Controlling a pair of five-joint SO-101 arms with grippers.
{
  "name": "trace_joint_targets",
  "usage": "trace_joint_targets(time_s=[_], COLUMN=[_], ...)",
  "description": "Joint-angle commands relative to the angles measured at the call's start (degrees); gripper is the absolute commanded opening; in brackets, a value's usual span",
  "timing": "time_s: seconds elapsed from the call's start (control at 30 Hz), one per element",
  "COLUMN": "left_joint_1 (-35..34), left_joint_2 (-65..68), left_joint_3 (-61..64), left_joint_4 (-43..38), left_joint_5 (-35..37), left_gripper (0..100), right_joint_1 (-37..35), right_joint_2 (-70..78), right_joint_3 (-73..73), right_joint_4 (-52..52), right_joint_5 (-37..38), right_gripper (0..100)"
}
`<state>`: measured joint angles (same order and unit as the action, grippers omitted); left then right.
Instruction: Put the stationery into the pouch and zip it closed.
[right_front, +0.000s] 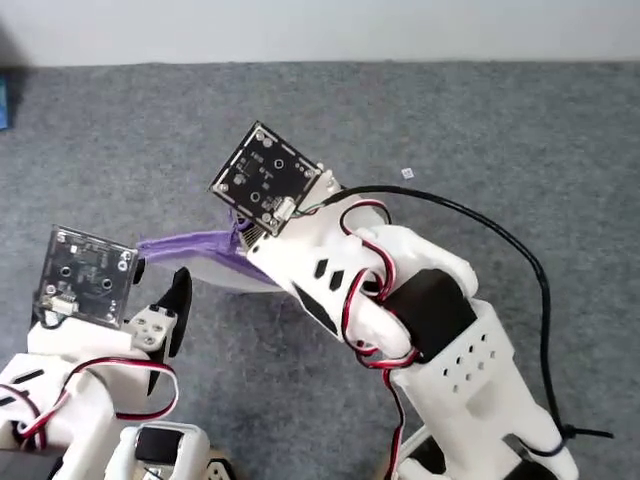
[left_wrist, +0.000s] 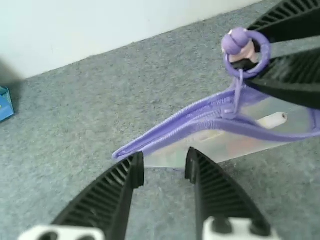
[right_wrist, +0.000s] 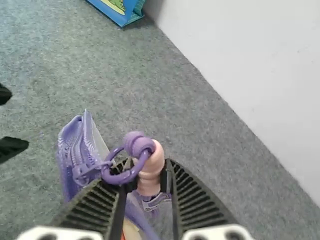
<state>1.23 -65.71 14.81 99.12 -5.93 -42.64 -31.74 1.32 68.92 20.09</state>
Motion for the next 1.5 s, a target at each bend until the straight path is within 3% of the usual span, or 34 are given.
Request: trace_joint_targets(time_s=[0.0,0.27,0.47,0.77,1.0,1.3,1.47], left_joint_1=[1.0,10.7,10.7,10.7,10.7,10.5,2.9], left_joint_2=[0.2,0.3,0.2,0.2,0.2,-0.3,-0.3], left_joint_3=[-1.7,2.4,4.4,4.4,4.4,5.1,0.9], left_joint_4=[0.1,0.0,0.2,0.0,-4.5,-5.3,-5.3], left_joint_5=[-2.2,-3.0,-3.1,-2.0,5.9,7.6,7.5], left_gripper=[15,15,20,20,20,17,14], right_joint_1=[-0.6,-2.9,-2.0,6.1,10.1,9.9,9.9], right_joint_2=[-1.4,-5.9,-8.9,-6.4,3.1,14.3,15.7], right_joint_3=[2.0,10.4,12.6,12.0,2.4,-13.0,-17.0], right_joint_4=[0.7,-1.9,-2.2,-14.5,-23.8,-24.1,-24.1], right_joint_5=[-0.5,-1.2,-8.0,-7.6,-2.5,7.3,10.7], right_gripper=[0.8,0.8,0.8,0.8,0.8,0.8,0.8])
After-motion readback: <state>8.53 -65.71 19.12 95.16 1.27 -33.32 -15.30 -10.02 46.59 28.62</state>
